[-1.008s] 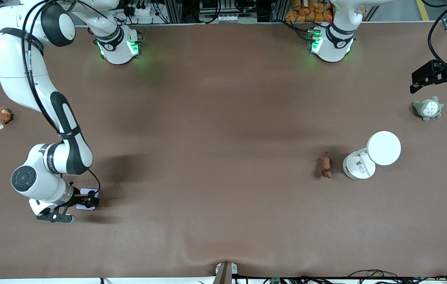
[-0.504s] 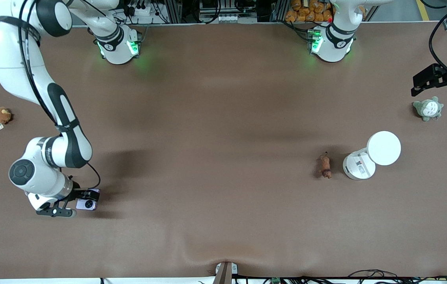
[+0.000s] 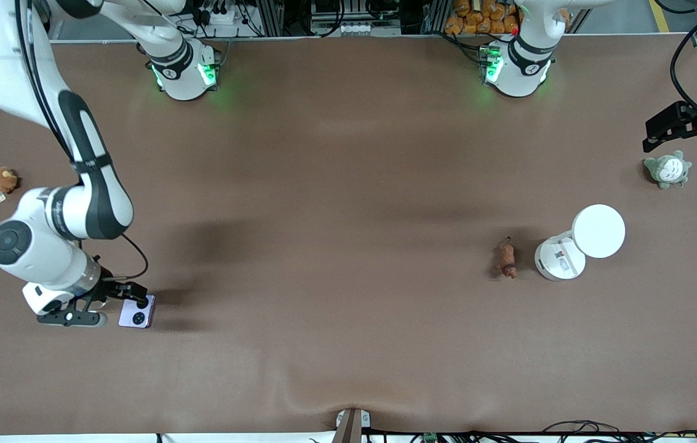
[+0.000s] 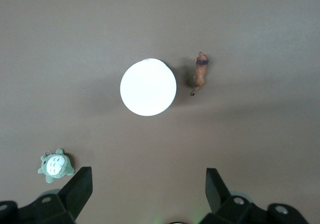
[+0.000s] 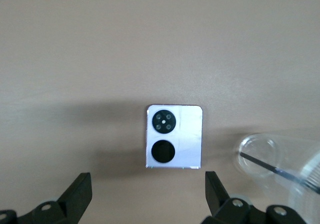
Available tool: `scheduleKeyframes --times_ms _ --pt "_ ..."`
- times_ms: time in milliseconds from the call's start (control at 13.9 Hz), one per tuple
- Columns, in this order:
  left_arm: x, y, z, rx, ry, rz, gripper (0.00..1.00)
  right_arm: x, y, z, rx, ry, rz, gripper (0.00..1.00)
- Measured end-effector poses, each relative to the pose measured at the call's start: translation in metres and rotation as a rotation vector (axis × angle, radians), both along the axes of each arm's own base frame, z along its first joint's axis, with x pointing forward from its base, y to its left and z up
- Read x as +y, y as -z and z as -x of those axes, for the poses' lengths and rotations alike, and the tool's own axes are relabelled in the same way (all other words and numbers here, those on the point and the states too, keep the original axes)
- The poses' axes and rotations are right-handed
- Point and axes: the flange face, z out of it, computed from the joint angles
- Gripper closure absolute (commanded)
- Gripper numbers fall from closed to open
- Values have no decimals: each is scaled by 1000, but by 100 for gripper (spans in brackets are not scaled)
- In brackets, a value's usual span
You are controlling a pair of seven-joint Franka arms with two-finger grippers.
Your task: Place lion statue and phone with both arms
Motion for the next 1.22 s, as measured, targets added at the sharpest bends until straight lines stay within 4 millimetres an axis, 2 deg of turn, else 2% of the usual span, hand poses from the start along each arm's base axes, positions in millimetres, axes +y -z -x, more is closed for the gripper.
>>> scheduleKeyframes --times_ms 216,432,720,936,1225 --pt "8 0 -1 -2 -17 23 0 4 -64 15 24 -3 6 0" --pt "8 3 -2 3 -18 25 0 13 -125 40 65 -5 1 0" --pt "8 7 -5 10 -17 25 0 14 -202 73 58 9 -22 0" --pt "8 7 -5 11 -17 25 0 16 -240 93 44 8 -26 0" --pt "8 7 -5 9 -17 25 0 14 -273 121 76 15 -25 0"
